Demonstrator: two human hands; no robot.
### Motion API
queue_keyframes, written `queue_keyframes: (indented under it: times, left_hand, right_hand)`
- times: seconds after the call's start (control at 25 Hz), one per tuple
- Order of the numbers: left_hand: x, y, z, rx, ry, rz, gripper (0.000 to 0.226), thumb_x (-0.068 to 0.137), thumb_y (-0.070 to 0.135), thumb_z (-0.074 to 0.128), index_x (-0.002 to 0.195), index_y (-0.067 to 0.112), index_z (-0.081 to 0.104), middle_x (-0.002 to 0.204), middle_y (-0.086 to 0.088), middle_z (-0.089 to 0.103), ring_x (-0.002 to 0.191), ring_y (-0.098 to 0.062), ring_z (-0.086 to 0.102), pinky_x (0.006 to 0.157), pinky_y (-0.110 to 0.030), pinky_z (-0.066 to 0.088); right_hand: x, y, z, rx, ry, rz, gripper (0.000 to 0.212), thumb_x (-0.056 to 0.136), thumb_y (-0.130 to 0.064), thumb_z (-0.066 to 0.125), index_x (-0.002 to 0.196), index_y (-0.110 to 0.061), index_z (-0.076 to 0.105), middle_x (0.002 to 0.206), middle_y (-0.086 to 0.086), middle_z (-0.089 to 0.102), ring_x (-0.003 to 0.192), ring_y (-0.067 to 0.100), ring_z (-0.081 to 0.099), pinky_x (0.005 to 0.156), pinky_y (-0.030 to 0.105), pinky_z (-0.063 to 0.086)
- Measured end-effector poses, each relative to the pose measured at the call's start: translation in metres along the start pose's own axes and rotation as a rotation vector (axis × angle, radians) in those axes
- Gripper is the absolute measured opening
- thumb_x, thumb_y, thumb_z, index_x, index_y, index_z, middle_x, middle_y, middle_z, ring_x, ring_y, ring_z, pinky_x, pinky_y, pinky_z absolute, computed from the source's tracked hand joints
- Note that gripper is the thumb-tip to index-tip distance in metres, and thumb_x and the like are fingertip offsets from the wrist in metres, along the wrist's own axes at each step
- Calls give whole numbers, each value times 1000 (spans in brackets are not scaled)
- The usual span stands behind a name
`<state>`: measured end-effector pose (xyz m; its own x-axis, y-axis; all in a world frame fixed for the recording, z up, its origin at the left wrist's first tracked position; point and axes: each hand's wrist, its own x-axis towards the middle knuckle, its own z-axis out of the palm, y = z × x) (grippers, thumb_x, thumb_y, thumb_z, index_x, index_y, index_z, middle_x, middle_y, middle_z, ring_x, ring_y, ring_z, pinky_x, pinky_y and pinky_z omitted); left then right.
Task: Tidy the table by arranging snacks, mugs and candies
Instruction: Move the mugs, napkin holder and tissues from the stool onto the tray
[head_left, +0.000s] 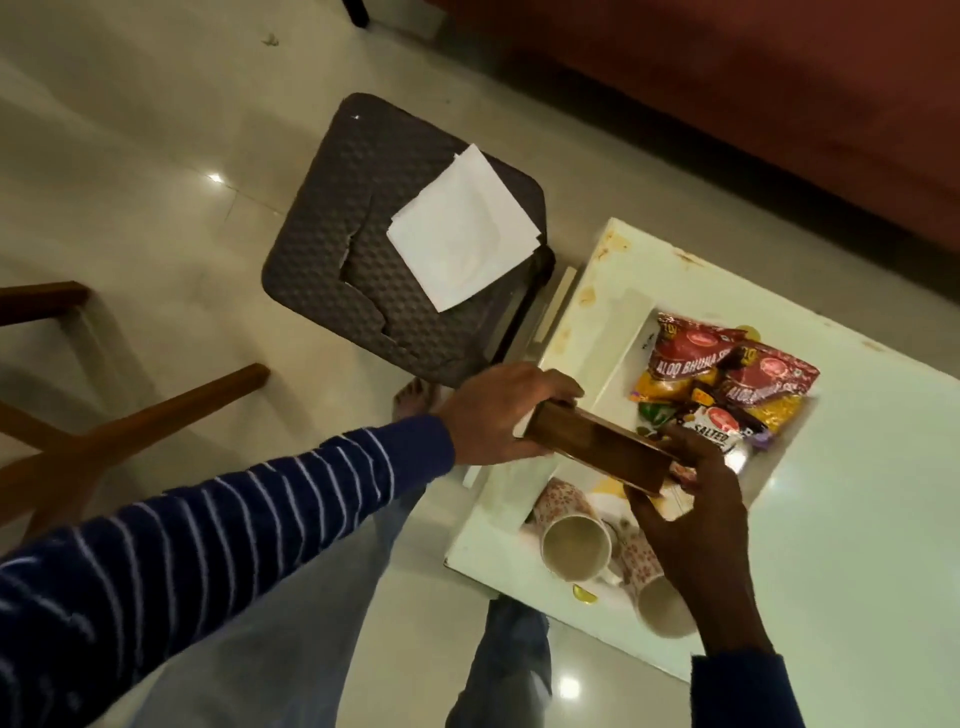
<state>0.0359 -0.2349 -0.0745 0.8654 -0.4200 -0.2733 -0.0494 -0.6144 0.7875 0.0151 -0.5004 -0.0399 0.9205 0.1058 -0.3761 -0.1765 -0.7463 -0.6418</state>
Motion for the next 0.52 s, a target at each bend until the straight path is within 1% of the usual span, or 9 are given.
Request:
queue_keyframes:
  times: [0.08, 0.12, 0.2, 0.28, 0.4, 0.52]
  left_hand:
    - [21, 14, 33, 100, -127, 80, 55, 80, 33, 78, 129, 18, 58, 117, -5, 67, 109, -24, 58, 91, -39, 48]
    - [30, 20, 48, 129, -179, 106, 54, 79, 30, 79, 128, 18, 59, 115, -6, 69, 107, -26, 59, 89, -41, 50]
    - [44, 27, 74, 172, -250, 109, 57, 78, 30, 79, 130, 20, 58, 113, -8, 70, 104, -27, 60, 85, -40, 51]
    - [52, 29, 92, 216, -269, 84, 61, 77, 35, 79, 133, 25, 56, 110, -8, 69, 101, -26, 60, 82, -37, 51]
    - [55, 22, 108, 266, -260, 44, 62, 77, 36, 79, 134, 30, 54, 107, -7, 68, 98, -24, 60, 81, -37, 52]
    - [55, 16, 116, 293, -240, 43, 63, 77, 38, 80, 133, 28, 55, 107, -8, 68, 99, -26, 60, 83, -37, 51]
  right_hand:
    - [-16, 42, -13, -139, 11, -2, 68, 70, -9, 87, 127, -26, 56, 126, 1, 62, 114, 27, 56, 91, 55, 52]
    - [-23, 61, -17, -160, 15, 29, 67, 69, -8, 88, 127, -24, 58, 125, 5, 64, 112, 31, 57, 89, 57, 52]
    - [-30, 86, -20, -140, 12, 119, 66, 69, -9, 88, 126, -24, 60, 124, 7, 65, 111, 34, 60, 88, 57, 53]
    - [-31, 103, -19, -107, 6, 170, 64, 71, -10, 87, 126, -26, 59, 125, 5, 64, 112, 32, 60, 90, 56, 53]
    - [-30, 116, -13, -63, -31, 190, 62, 73, -11, 85, 126, -28, 58, 127, 4, 64, 115, 31, 60, 94, 54, 52]
    - [-23, 123, -5, -16, -57, 242, 61, 75, -10, 83, 126, -32, 58, 132, 3, 62, 119, 29, 59, 100, 49, 50]
